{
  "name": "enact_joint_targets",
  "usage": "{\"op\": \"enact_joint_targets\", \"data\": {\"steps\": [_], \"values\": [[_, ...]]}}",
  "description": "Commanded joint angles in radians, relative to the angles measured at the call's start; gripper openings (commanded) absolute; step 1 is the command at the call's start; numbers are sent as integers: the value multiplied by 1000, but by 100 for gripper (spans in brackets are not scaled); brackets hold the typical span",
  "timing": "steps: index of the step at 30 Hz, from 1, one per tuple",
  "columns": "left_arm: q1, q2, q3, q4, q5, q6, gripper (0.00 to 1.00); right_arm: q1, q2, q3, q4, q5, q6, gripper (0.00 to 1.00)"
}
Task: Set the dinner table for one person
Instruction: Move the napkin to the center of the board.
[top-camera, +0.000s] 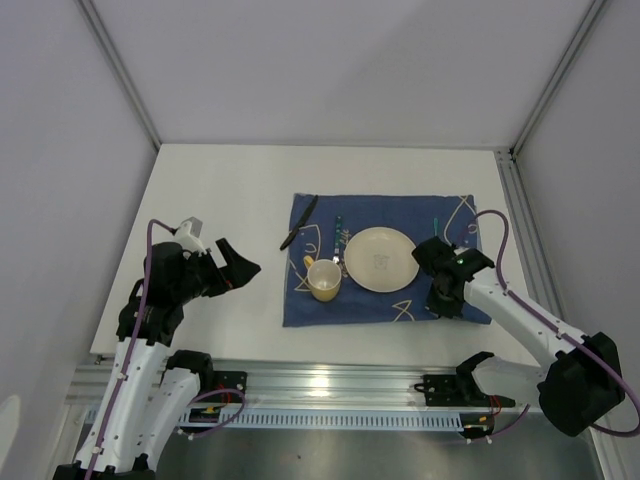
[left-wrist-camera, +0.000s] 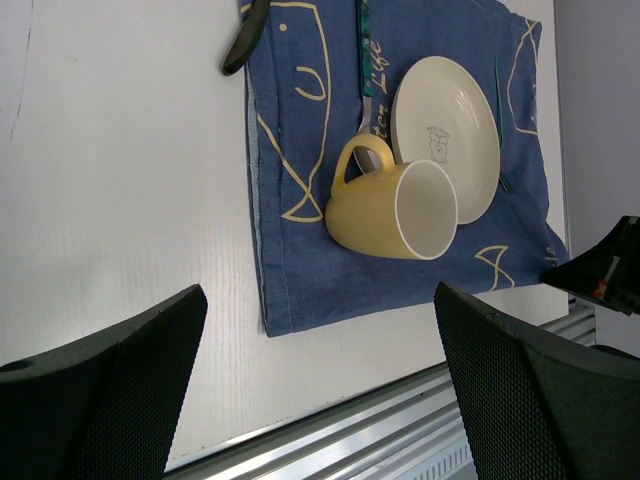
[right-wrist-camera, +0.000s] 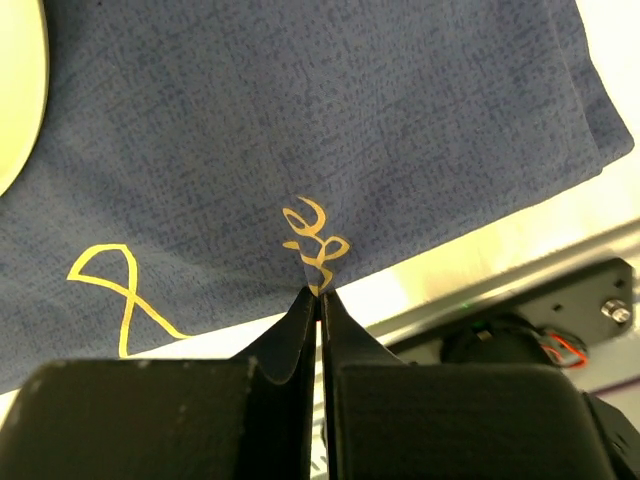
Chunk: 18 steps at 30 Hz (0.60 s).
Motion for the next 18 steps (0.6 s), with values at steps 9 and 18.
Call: {"op": "enact_joint_targets", "data": {"steps": [9,18], "values": [[-8,-2,30,4,38,15,99,87,-35,24,-196,48,13,0],[-8,2,25,13,49,15,99,92,-23,93,-190,113,-6,72]]}}
